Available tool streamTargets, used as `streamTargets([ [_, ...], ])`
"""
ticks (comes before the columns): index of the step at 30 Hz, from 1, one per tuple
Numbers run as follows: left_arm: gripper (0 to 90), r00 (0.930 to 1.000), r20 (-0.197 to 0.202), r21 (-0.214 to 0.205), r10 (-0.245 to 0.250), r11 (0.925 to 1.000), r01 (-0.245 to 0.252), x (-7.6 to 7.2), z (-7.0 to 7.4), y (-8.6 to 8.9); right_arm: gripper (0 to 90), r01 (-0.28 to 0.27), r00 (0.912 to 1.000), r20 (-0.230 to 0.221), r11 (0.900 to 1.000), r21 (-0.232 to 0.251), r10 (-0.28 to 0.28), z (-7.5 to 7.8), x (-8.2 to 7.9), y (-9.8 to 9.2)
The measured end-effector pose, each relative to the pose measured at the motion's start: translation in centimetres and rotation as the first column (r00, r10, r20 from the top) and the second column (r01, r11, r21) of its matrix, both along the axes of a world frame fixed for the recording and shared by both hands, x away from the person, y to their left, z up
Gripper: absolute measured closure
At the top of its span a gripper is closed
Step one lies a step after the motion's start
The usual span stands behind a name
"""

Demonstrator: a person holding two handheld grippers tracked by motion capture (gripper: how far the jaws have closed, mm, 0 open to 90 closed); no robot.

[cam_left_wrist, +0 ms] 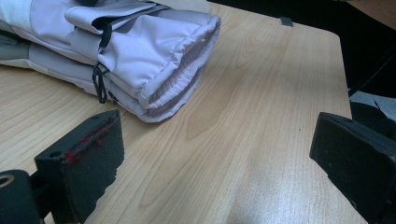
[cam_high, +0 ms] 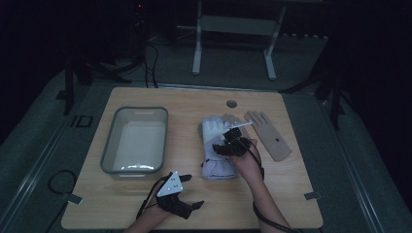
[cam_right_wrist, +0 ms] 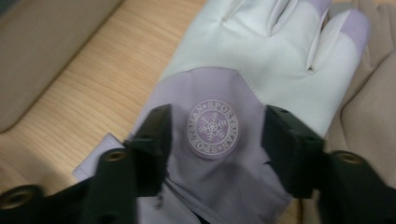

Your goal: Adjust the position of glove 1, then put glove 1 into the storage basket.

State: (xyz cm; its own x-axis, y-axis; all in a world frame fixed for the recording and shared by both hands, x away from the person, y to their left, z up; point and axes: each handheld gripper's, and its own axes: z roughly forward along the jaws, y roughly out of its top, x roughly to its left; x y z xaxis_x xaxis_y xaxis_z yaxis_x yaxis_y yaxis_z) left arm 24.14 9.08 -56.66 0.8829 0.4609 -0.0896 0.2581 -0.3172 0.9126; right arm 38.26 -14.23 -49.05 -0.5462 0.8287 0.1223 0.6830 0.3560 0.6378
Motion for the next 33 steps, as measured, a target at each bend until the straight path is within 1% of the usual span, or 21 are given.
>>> streamTargets([
  [1, 3.1, 1.0000, 0.000, 0.001, 0.003, 1.0000, -0.003, 0.0, 0.0, 0.0, 35.6, 0.000, 1.0000, 0.000, 1.0000, 0.000, 0.000, 0.0, 0.0, 0.0],
  [2, 3.2, 1.0000, -0.001, 0.004, 0.001, 1.0000, -0.001, 0.0, 0.0, 0.0, 26.8, -0.011, 0.9999, 0.001, 0.9995, 0.030, 0.011, 0.3, -0.2, -0.3],
  [3, 3.2, 1.0000, -0.001, 0.004, 0.001, 1.0000, -0.001, 0.0, 0.0, 0.0, 26.8, -0.011, 0.9999, 0.001, 0.9995, 0.030, 0.011, 0.3, -0.2, -0.3],
  [4, 3.3, 1.0000, -0.003, 0.005, 0.000, 1.0000, 0.000, 0.0, 0.0, 0.0, 23.3, -0.052, 0.9985, 0.020, 0.9976, 0.046, 0.051, 0.7, -0.5, -0.6],
  [5, 3.3, 1.0000, -0.005, 0.004, 0.000, 1.0000, 0.000, 0.0, 0.0, 0.0, 20.6, -0.072, 0.9971, 0.029, 0.9964, 0.045, 0.071, 0.9, -0.7, -0.7],
  [8, 3.3, 0.9999, -0.011, -0.006, 0.001, 1.0000, -0.001, 0.0, 0.0, 0.0, 17.7, -0.090, 0.9958, 0.022, 0.9943, 0.057, 0.089, 1.1, -1.0, -1.2],
  [9, 3.3, 0.9999, -0.012, -0.006, 0.004, 1.0000, -0.004, 0.0, 0.0, 0.0, 14.9, -0.093, 0.9952, 0.036, 0.9933, 0.068, 0.091, 1.4, -1.4, -1.8],
  [13, 3.3, 0.9998, -0.018, -0.007, 0.007, 0.9999, -0.008, 0.1, 0.0, 0.0, 13.8, -0.119, 0.9914, 0.064, 0.9900, 0.075, 0.115, 1.5, -1.9, -2.8],
  [14, 3.3, 0.9998, -0.018, -0.008, 0.008, 0.9999, -0.008, 0.1, 0.0, 0.0, 14.0, -0.123, 0.9882, 0.099, 0.9905, 0.061, 0.117, 1.6, -2.4, -3.5],
  [15, 3.5, 0.9998, -0.019, -0.007, 0.007, 0.9999, -0.007, 0.1, 0.0, 0.0, 14.0, -0.132, 0.9852, 0.118, 0.9896, 0.057, 0.124, 1.6, -2.6, -3.8],
  [18, 3.9, 0.9997, -0.023, -0.006, 0.007, 1.0000, -0.007, 0.2, 0.0, 0.0, 14.3, -0.136, 0.9822, 0.140, 0.9884, 0.068, 0.126, 1.5, -2.9, -4.7],
  [19, 3.9, 0.9996, -0.025, -0.012, 0.011, 0.9999, -0.011, 0.2, 0.0, 0.1, 14.6, -0.133, 0.9795, 0.161, 0.9886, 0.071, 0.121, 1.3, -3.1, -5.6],
  [20, 3.9, 0.9996, -0.025, -0.012, 0.011, 0.9999, -0.011, 0.2, 0.0, 0.1, 15.5, -0.139, 0.9764, 0.175, 0.9887, 0.057, 0.127, 1.1, -3.3, -6.0],
  [21, 3.9, 0.9996, -0.026, -0.012, 0.014, 0.9998, -0.014, 0.2, 0.0, 0.1, 15.5, -0.139, 0.9764, 0.175, 0.9887, 0.057, 0.127, 1.1, -3.3, -6.0],
  [22, 3.9, 0.9994, -0.030, -0.015, 0.016, 0.9997, -0.017, 0.2, 0.0, 0.1, 16.1, -0.156, 0.9744, 0.171, 0.9866, 0.047, 0.146, 0.9, -3.4, -6.3],
  [24, 3.9, 0.9992, -0.035, -0.013, 0.019, 0.9997, -0.020, 0.3, 0.0, 0.1, 15.8, -0.206, 0.9645, 0.177, 0.9779, 0.038, 0.196, 0.5, -3.8, -6.9],
  [26, 3.3, 0.9987, -0.046, -0.009, 0.022, 0.9997, -0.023, 0.3, 0.0, 0.0, 14.7, -0.222, 0.9591, 0.186, 0.9746, 0.028, 0.213, 0.2, -4.1, -7.3],
  [27, 3.3, 0.9981, -0.053, 0.003, 0.033, 0.9995, -0.032, 0.4, 0.1, 0.0, 14.3, -0.231, 0.9564, 0.189, 0.9726, 0.023, 0.223, 0.2, -4.3, -7.5],
  [28, 3.3, 0.9975, -0.060, 0.005, 0.038, 0.9993, -0.038, 0.4, 0.2, -0.1, 14.3, -0.229, 0.9561, 0.193, 0.9730, 0.026, 0.220, 0.1, -4.5, -7.7],
  [30, 3.3, 0.9958, -0.077, 0.006, 0.049, 0.9988, -0.048, 0.4, 0.5, -0.2, 14.4, -0.230, 0.9597, 0.178, 0.9719, 0.051, 0.218, 0.2, -4.6, -8.2],
  [33, 3.3, 0.9933, -0.094, -0.001, 0.066, 0.9978, -0.066, 0.5, 1.2, -0.4, 13.3, -0.203, 0.9708, 0.147, 0.9761, 0.078, 0.190, 0.4, -4.6, -8.9],
])
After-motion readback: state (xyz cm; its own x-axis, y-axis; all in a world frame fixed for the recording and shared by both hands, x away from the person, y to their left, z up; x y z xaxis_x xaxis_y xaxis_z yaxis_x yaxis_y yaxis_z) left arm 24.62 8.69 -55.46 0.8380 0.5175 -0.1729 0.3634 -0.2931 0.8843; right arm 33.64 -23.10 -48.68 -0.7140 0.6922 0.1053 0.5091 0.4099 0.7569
